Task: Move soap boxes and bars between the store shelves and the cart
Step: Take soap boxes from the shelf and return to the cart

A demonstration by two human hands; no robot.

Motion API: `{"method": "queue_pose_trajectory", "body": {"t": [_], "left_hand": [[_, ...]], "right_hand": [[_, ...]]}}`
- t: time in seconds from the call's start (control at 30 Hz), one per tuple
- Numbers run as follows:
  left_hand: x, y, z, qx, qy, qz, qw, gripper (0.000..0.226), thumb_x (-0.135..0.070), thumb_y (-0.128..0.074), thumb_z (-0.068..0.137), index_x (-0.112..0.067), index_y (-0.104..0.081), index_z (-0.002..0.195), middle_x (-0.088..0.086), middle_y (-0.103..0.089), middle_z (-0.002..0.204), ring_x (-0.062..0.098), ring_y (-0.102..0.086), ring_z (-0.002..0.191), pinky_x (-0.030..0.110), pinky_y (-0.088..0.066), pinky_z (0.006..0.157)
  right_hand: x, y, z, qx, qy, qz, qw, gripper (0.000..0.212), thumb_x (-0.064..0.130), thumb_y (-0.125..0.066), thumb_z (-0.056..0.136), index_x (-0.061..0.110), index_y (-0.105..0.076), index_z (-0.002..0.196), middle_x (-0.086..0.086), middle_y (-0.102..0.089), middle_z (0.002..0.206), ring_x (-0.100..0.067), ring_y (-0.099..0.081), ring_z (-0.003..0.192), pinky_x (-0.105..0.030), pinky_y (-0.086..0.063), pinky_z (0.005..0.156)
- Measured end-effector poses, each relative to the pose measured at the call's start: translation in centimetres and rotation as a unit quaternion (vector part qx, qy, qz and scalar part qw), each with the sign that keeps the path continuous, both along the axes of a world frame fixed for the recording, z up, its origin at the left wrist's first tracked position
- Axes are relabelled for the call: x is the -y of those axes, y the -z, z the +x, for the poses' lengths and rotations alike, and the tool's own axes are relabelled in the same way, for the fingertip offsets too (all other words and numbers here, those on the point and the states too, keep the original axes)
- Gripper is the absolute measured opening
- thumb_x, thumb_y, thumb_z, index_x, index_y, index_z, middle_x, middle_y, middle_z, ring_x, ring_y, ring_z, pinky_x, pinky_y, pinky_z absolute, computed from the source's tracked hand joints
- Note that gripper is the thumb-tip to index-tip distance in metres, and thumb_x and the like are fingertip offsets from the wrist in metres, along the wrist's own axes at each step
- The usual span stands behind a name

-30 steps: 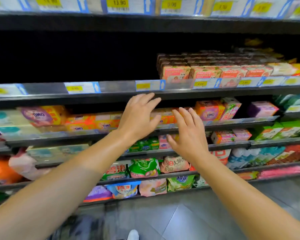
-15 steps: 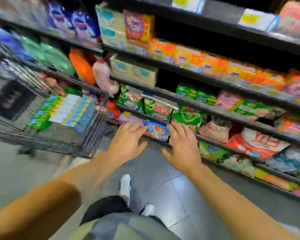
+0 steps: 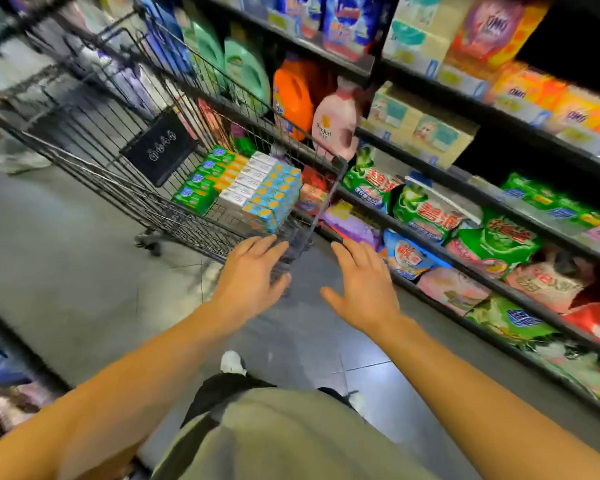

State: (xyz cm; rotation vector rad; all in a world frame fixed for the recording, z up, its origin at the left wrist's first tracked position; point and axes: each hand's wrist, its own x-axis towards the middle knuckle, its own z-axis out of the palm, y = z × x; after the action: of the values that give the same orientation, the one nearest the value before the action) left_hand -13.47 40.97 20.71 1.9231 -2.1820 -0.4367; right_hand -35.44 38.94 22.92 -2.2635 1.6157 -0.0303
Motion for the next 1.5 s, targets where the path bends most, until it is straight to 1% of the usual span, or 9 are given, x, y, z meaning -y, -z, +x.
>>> {"method": "queue_pose_trajectory", "body": {"t": [0.33,0.47,0.67,0.83,1.1,1.2,1.3,1.4,1.5], "left_hand": [[7.0,0.5,11.9,-0.012,0.023,-0.026,0.999,0.064,-0.054,-0.045,0.085,-0.010,-0.064,0.127,0.008,-0.063,0.128,0.031,-0.058,0.114,0.036,-0.034,0.103],[10.8,1.9,13.5,-0.002,0.031,0.010,0.999,0.068,-0.058,-0.041,0.083,-0.012,-0.062,0.129,0.007,-0.063,0.129,0.029,-0.057,0.115,0.038,-0.036,0.102],[16.8,4.5,13.7,0.014,0.033,0.030,0.999,0.058,-0.048,-0.060,0.085,-0.016,-0.059,0.134,0.009,-0.059,0.136,0.031,-0.053,0.123,0.039,-0.036,0.106],[21.8,8.0,13.4,0.027,0.045,0.103,0.993,0.062,-0.053,-0.054,0.085,-0.020,-0.054,0.138,0.005,-0.055,0.140,0.031,-0.047,0.128,0.046,-0.038,0.107],[27.1,16.0,15.3,0.002,0.080,0.165,0.983,0.057,-0.047,-0.066,0.076,-0.013,-0.065,0.122,0.013,-0.065,0.117,0.039,-0.057,0.106,0.050,-0.050,0.089],[28.5,19.0,15.7,0.004,0.118,0.189,0.975,0.061,-0.053,-0.061,0.072,-0.014,-0.066,0.119,0.013,-0.066,0.113,0.039,-0.059,0.103,0.052,-0.052,0.082],[29.8,22.1,15.9,0.008,0.152,0.189,0.970,0.061,-0.055,-0.050,0.073,-0.012,-0.069,0.112,0.014,-0.069,0.107,0.040,-0.063,0.095,0.048,-0.055,0.075],[30.7,25.3,16.3,0.008,0.187,0.194,0.963,0.065,-0.061,-0.045,0.076,-0.014,-0.067,0.114,0.011,-0.066,0.112,0.037,-0.061,0.098,0.045,-0.050,0.081],[31.0,27.8,16.9,-0.013,0.182,0.164,0.969,0.065,-0.064,-0.049,0.073,-0.019,-0.067,0.116,0.008,-0.062,0.115,0.033,-0.054,0.102,0.048,-0.047,0.086]], "right_hand": [[6.5,0.7,9.0,-0.002,0.053,0.010,0.999,0.083,0.049,-0.066,0.087,0.017,-0.029,0.154,-0.008,-0.028,0.159,-0.031,-0.022,0.147,-0.047,-0.021,0.120],[10.2,2.0,10.2,-0.006,0.066,0.030,0.997,0.084,0.047,-0.068,0.087,0.017,-0.029,0.154,-0.008,-0.029,0.159,-0.031,-0.022,0.147,-0.046,-0.020,0.120],[17.1,5.4,11.0,-0.003,0.070,0.075,0.995,0.084,0.048,-0.066,0.089,0.017,-0.025,0.156,-0.009,-0.026,0.160,-0.031,-0.021,0.147,-0.044,-0.019,0.121],[22.1,8.4,10.8,-0.011,0.073,0.115,0.991,0.083,0.046,-0.065,0.090,0.015,-0.025,0.156,-0.009,-0.026,0.160,-0.032,-0.023,0.145,-0.046,-0.024,0.118],[27.8,15.6,11.6,-0.009,0.096,0.161,0.982,0.081,0.039,-0.070,0.086,0.013,-0.031,0.153,-0.010,-0.032,0.156,-0.034,-0.031,0.140,-0.042,-0.029,0.116],[29.8,18.8,12.2,-0.019,0.114,0.186,0.976,0.082,0.040,-0.070,0.086,0.013,-0.031,0.153,-0.010,-0.031,0.156,-0.035,-0.032,0.139,-0.042,-0.030,0.115],[31.7,21.6,12.9,-0.024,0.132,0.207,0.969,0.081,0.035,-0.072,0.087,0.010,-0.031,0.152,-0.013,-0.031,0.155,-0.037,-0.031,0.139,-0.041,-0.027,0.116],[33.7,24.3,13.3,-0.018,0.157,0.217,0.963,0.080,0.032,-0.074,0.086,0.009,-0.034,0.151,-0.015,-0.034,0.152,-0.038,-0.034,0.136,-0.042,-0.031,0.113],[35.5,26.4,13.7,-0.009,0.204,0.214,0.955,0.074,0.032,-0.076,0.083,0.008,-0.043,0.144,-0.017,-0.042,0.144,-0.040,-0.043,0.128,-0.043,-0.038,0.107]]}}
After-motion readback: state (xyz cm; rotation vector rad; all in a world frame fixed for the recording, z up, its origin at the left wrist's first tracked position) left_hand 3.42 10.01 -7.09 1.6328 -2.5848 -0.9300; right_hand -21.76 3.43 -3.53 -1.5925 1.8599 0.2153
